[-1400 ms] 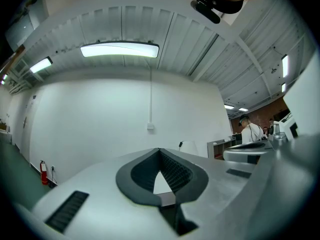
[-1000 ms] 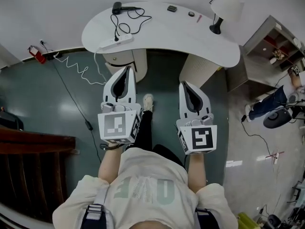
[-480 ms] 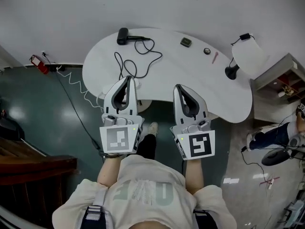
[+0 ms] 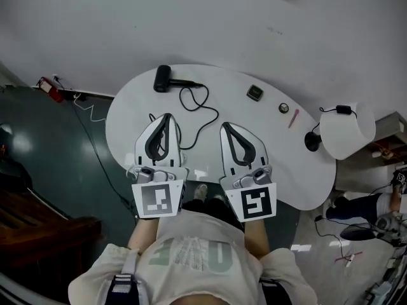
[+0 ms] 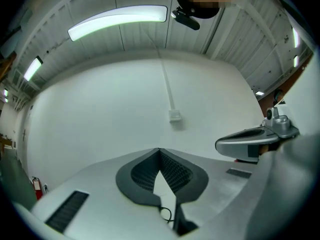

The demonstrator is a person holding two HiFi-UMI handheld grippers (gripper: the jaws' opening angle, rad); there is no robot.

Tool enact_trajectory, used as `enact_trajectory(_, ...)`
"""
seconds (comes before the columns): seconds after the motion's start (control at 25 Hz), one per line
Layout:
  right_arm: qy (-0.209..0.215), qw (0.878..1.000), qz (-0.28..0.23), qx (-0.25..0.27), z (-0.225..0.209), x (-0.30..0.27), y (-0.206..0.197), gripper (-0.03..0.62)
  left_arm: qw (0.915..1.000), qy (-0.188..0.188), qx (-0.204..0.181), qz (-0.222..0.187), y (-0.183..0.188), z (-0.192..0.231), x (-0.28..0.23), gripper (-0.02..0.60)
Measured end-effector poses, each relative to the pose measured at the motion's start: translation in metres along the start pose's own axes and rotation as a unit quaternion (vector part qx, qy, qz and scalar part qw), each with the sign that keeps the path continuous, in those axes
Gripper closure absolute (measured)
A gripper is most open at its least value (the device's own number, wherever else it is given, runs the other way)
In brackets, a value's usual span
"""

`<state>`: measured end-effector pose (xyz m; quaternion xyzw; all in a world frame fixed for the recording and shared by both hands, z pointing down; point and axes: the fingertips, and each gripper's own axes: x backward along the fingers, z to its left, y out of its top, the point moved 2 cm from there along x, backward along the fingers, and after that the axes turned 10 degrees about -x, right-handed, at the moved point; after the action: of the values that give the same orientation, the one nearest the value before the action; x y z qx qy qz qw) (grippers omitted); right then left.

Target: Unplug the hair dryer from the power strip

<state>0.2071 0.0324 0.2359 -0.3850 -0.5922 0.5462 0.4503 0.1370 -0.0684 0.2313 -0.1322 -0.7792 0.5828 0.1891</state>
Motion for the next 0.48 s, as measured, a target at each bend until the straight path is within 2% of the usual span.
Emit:
enact_trajectory(0.12, 0.016, 1.0, 0.0, -0.008, -0.009, -0.015, -0.005, 0.591, 0.9999, 0.008, -0.002, 0.009, -0.007, 0.0, -0.012, 0.575)
enact_trajectory(0.24, 0.038, 0.999, 0.01, -0.011, -0.015, -0.026, -0.009, 0.591, 0.9994, 0.026, 0.013, 0.02, -0.014, 0.002, -0.02, 0.575)
enact_trajectory(0.48, 0.087, 0.995, 0.025, -0.035, -0.027, -0.039, -0.012, 0.591, 0.9981, 0.055, 0.006, 0.028, -0.018, 0.006, -0.031, 0.575)
